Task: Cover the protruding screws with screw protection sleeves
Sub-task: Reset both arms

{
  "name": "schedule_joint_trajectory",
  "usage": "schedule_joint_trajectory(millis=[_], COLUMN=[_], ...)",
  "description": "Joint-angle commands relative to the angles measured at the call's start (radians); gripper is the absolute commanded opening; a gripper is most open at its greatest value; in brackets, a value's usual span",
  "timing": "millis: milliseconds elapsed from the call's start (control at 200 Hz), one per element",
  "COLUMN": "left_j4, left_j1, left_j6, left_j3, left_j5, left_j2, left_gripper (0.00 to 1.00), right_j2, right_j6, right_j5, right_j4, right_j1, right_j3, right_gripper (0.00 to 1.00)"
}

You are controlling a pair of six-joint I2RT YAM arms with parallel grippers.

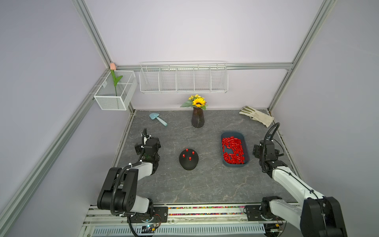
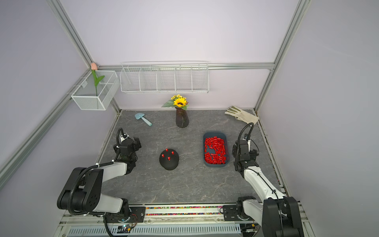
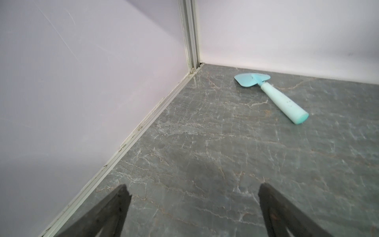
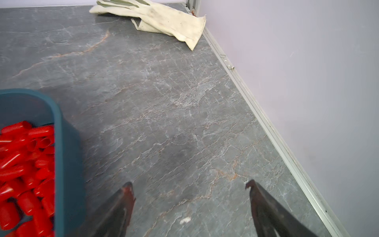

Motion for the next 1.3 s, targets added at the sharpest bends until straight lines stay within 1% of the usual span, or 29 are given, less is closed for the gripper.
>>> schedule_joint_trajectory(millis=[0,70,125,140,190,245,320,375,425,490,540,605,635,675,700,770,845,1295], left_j4=[0.078,0.073,0.077,0.081,0.079,0.095,0.191,0.174,0.166,0.164,0.165,0.166,0.165,0.165,0.163,0.163,0.160,0.161], left_j1=[0.009,0.018,0.027,0.028,0.037,0.050,0.054,0.055,0.056,0.057,0.057,0.056,0.056,0.057,0.057,0.057,0.057,0.056], left_j6=[0.000,-0.002,-0.005,-0.004,-0.009,-0.013,0.004,0.003,0.002,0.001,0.003,0.002,0.002,0.002,0.002,0.002,0.003,0.002], left_j3=[-0.006,-0.002,-0.006,-0.007,-0.008,-0.018,-0.047,-0.042,-0.041,-0.041,-0.040,-0.040,-0.041,-0.041,-0.041,-0.040,-0.038,-0.039], left_j5=[0.048,0.071,0.094,0.099,0.121,0.163,0.188,0.192,0.195,0.195,0.195,0.196,0.196,0.195,0.194,0.195,0.195,0.194], left_j2=[0.015,0.016,0.021,0.022,0.023,0.033,0.064,0.059,0.058,0.058,0.058,0.058,0.058,0.058,0.058,0.057,0.056,0.056], left_gripper=[1.00,1.00,1.00,0.99,1.00,1.00,1.00,1.00,1.00,1.00,1.00,1.00,1.00,1.00,1.00,1.00,1.00,1.00], right_j2=[0.063,0.118,0.161,0.174,0.186,0.210,0.257,0.294,0.341,0.337,0.360,0.366,0.371,0.404,0.413,0.397,0.407,0.407], right_j6=[-0.056,-0.063,-0.071,-0.084,-0.102,-0.153,-0.166,-0.168,-0.188,-0.196,-0.202,-0.188,-0.187,-0.195,-0.201,-0.197,-0.202,-0.203], right_j5=[0.024,-0.002,-0.030,-0.036,-0.060,-0.088,-0.072,-0.089,-0.097,-0.163,-0.191,-0.301,-0.356,-0.385,-0.393,-0.399,-0.395,-0.395], right_j4=[0.231,0.326,0.442,0.484,0.529,0.674,0.739,0.771,0.855,0.776,0.800,0.760,0.779,0.868,0.892,0.847,0.881,0.859], right_j1=[-0.009,-0.009,-0.010,-0.009,-0.007,-0.008,-0.012,-0.013,-0.012,-0.012,-0.021,-0.060,-0.075,-0.084,-0.083,-0.084,-0.083,-0.080], right_j3=[-0.024,-0.041,-0.068,-0.076,-0.083,-0.118,-0.116,-0.120,-0.127,-0.101,-0.094,-0.079,-0.089,-0.112,-0.123,-0.116,-0.123,-0.114], right_gripper=[0.89,0.89,0.89,0.89,0.89,0.89,0.89,0.89,0.89,0.89,0.89,0.89,0.89,0.89,0.89,0.89,0.89,0.89])
